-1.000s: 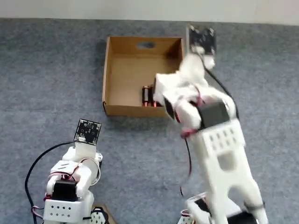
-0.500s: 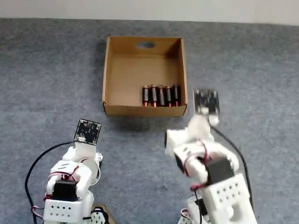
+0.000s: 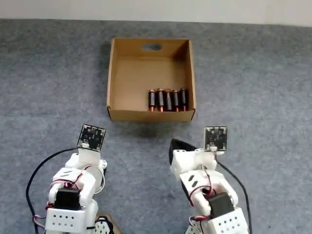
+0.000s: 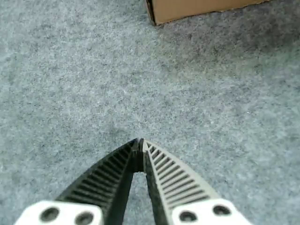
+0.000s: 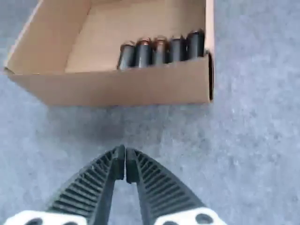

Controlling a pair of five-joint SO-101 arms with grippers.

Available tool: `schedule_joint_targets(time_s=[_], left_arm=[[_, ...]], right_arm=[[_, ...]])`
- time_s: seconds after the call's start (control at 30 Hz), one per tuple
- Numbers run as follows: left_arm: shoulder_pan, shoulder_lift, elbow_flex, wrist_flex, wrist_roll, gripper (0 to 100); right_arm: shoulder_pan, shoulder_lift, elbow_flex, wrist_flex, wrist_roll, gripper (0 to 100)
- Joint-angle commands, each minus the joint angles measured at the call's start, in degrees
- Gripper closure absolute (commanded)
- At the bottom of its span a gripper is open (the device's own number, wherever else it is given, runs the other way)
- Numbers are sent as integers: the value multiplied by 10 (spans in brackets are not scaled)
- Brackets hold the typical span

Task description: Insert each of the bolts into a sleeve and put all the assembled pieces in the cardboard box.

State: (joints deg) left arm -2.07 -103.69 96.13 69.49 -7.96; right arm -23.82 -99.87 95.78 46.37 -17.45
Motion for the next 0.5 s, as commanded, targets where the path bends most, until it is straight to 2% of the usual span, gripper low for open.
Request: schedule_joint_targets(time_s=[0.0,0.47], left_arm=[[-4,0,11,-8,-4,971],[-13,-3,11,-8,-4,971]], right_arm=[[7,22,84,-15,-4,993],[7,42,84,-15,-4,993]])
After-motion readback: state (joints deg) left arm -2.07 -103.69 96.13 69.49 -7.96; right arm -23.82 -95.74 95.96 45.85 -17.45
